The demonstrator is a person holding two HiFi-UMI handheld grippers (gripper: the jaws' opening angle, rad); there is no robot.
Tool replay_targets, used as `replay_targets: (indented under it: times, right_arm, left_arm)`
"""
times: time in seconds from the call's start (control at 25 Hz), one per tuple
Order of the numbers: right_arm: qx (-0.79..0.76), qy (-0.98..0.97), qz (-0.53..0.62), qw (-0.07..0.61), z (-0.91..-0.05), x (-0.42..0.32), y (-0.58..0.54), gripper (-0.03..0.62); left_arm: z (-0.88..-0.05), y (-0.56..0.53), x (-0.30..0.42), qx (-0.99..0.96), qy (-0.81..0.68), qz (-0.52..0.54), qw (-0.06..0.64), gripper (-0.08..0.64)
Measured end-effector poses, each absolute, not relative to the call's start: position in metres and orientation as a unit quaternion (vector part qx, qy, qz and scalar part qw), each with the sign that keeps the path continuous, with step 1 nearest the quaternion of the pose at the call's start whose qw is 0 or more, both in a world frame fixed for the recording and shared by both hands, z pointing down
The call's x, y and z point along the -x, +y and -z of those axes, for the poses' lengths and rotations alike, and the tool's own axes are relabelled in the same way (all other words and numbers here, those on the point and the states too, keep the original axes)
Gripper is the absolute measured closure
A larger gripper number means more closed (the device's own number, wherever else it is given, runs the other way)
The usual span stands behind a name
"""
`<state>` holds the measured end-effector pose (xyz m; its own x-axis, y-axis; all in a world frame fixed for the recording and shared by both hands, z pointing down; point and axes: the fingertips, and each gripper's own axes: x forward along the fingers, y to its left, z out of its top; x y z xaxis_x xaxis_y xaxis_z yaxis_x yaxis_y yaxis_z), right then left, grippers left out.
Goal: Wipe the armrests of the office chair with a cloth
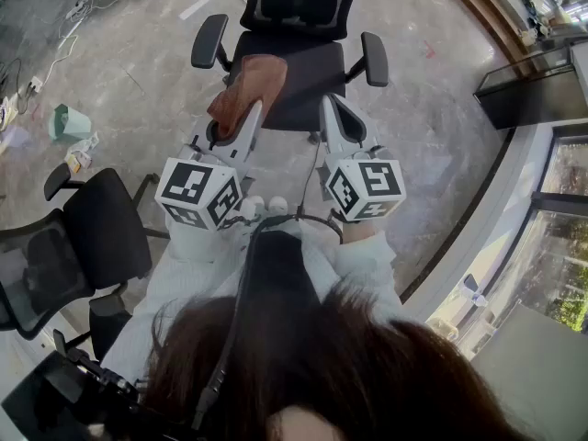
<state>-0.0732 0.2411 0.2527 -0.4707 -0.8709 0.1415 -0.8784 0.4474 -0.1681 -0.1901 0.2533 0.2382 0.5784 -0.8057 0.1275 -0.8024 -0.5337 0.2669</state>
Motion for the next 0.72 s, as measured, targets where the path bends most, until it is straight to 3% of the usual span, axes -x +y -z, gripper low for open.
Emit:
replay_targets:
  times: [0.72]
  right_arm:
    - [-0.493, -0.862, -0.122, 0.011, -0.269, 0.083, 0.228, 0.592]
  left_arm:
    - [-0.250, 0.241, 0.212, -0.852, -0.501, 0.004, 0.152, 0.523]
